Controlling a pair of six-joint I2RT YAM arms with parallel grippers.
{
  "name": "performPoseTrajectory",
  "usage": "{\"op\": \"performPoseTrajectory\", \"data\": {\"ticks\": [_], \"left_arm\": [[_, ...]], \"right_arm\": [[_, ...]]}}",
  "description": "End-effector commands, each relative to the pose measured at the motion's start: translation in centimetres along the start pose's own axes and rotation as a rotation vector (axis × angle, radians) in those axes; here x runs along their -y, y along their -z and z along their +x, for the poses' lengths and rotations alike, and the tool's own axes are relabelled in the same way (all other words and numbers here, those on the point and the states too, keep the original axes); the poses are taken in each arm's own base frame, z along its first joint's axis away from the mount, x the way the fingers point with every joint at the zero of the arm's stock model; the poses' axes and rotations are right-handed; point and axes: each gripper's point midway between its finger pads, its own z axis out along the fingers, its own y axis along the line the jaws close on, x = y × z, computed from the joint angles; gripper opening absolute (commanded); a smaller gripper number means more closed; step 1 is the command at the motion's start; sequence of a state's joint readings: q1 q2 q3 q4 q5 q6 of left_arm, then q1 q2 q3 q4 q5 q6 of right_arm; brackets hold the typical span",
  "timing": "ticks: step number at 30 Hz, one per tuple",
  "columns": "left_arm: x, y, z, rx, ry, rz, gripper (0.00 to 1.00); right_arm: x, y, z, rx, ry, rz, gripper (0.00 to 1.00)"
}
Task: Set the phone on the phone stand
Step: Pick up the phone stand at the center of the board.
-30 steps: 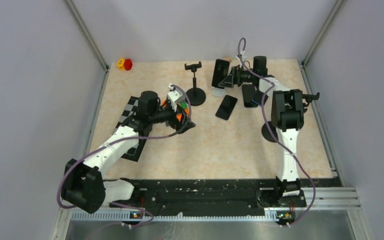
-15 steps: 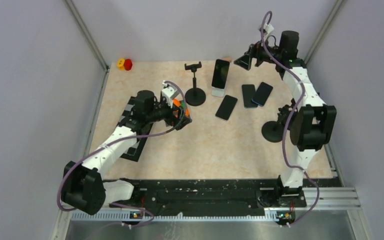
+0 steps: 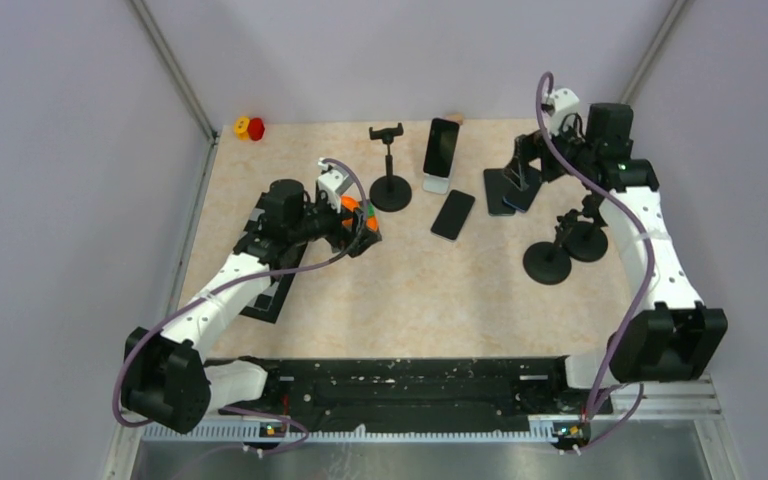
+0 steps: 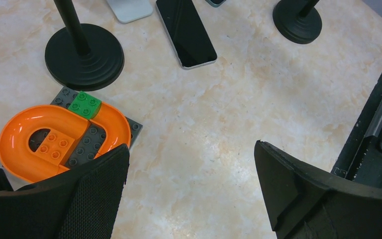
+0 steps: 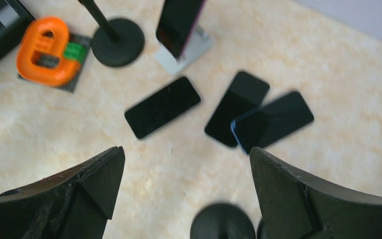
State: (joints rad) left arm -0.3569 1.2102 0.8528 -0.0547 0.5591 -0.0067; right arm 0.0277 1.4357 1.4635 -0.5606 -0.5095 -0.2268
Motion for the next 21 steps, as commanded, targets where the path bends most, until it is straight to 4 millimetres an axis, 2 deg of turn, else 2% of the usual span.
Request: {"op": "performPoseTrajectory", "data": {"ticks": [1, 6, 11, 15, 21], "left_arm": [[0.8, 0.4, -2.9, 0.071, -0.029, 0.034, 0.99], [1.1, 0.5, -2.9, 0.075, -0.034, 0.051, 0.99], [1.3, 0.5, -3.0, 0.077, -0.032, 0.058, 0.99], [1.4, 0.5, -3.0, 0.077, -0.032, 0.063, 0.99], [1.5, 0.6, -3.0, 0.078, -0.033, 0.069, 0.99]], "right_arm": [[2.4, 5.0, 5.2, -0.126, -0.011, 0.172, 0.99], [4.0, 10.0, 7.6, -0.125, -0.022, 0.255, 0.98], [5.0, 13.7, 9.3, -0.146, -0.011, 0.326, 0.95], [5.1, 15.1, 10.4, -0.180, -0.001, 0.345, 0.90], [5.1, 14.7, 12.3, -0.236, 0.007, 0.323, 0.80]]}}
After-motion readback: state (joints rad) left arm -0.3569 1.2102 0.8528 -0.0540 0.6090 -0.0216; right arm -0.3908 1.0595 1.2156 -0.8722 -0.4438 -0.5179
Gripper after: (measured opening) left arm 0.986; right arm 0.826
